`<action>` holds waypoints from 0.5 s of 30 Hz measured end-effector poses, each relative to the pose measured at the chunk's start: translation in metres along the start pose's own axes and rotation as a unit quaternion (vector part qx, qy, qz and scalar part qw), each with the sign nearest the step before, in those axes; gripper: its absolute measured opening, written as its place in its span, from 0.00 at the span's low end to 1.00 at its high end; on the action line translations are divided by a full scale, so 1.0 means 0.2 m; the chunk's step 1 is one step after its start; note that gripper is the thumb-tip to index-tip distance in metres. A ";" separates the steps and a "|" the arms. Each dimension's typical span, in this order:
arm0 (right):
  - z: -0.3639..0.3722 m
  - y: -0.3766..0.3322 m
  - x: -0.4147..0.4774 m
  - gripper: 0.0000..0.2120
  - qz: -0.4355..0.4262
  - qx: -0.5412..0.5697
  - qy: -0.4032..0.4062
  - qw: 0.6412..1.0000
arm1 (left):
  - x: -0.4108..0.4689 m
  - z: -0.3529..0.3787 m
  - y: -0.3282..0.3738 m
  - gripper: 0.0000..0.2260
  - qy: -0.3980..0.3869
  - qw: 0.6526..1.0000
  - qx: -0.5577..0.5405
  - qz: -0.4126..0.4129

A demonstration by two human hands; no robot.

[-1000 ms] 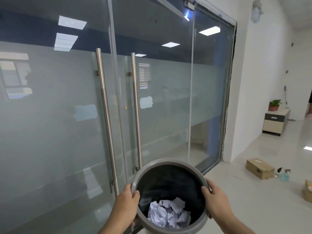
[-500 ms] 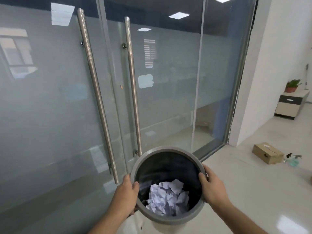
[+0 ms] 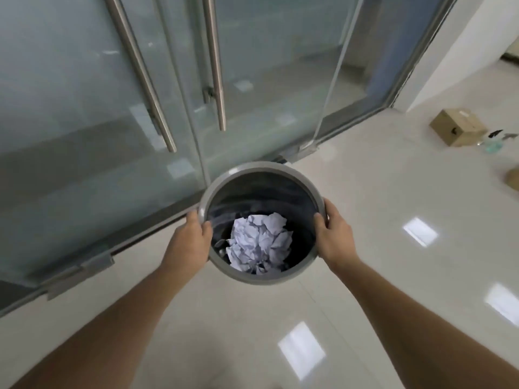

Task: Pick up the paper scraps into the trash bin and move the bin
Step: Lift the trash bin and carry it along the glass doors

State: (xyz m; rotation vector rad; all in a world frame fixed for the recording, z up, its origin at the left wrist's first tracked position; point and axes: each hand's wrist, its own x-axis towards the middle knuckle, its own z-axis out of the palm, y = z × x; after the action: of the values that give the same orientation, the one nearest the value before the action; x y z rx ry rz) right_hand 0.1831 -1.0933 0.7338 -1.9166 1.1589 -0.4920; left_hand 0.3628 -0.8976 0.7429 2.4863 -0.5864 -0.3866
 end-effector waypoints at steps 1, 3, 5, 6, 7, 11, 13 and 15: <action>0.08 0.11 -0.01 0.16 0.013 -0.009 -0.013 1.000 | 0.00 0.11 -0.09 0.11 -0.007 1.000 -0.001 -0.003; 0.24 0.33 -0.03 0.16 0.038 -0.020 -0.025 0.999 | 0.00 0.34 -0.28 0.12 -0.018 1.000 -0.002 -0.005; 0.41 0.56 -0.06 0.16 0.052 -0.032 -0.025 0.998 | 0.00 0.57 -0.47 0.13 -0.028 1.000 0.004 -0.003; 0.50 0.68 -0.08 0.16 0.059 -0.039 -0.024 0.997 | -0.01 0.68 -0.57 0.14 -0.035 0.999 0.006 -0.006; 0.59 0.80 -0.10 0.16 0.066 -0.043 -0.023 0.997 | -0.01 0.79 -0.66 0.14 -0.044 0.999 0.007 -0.012; 0.96 1.26 -0.18 0.17 0.089 -0.052 -0.035 0.994 | 0.01 1.21 -1.05 0.15 -0.059 0.998 0.023 -0.025; 1.12 1.48 -0.20 0.17 0.095 -0.060 -0.040 0.993 | 0.02 1.41 -1.21 0.15 -0.066 0.997 0.026 -0.028; 1.27 1.67 -0.21 0.17 0.095 -0.074 -0.042 0.992 | 0.05 1.59 -1.37 0.15 -0.067 0.997 0.024 -0.029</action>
State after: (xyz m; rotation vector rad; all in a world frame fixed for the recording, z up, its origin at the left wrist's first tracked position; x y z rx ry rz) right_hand 0.1536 -1.0231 0.3185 -1.9063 1.3384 -0.2263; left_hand 0.3378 -0.8389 0.3286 2.5411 -0.5840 -0.5718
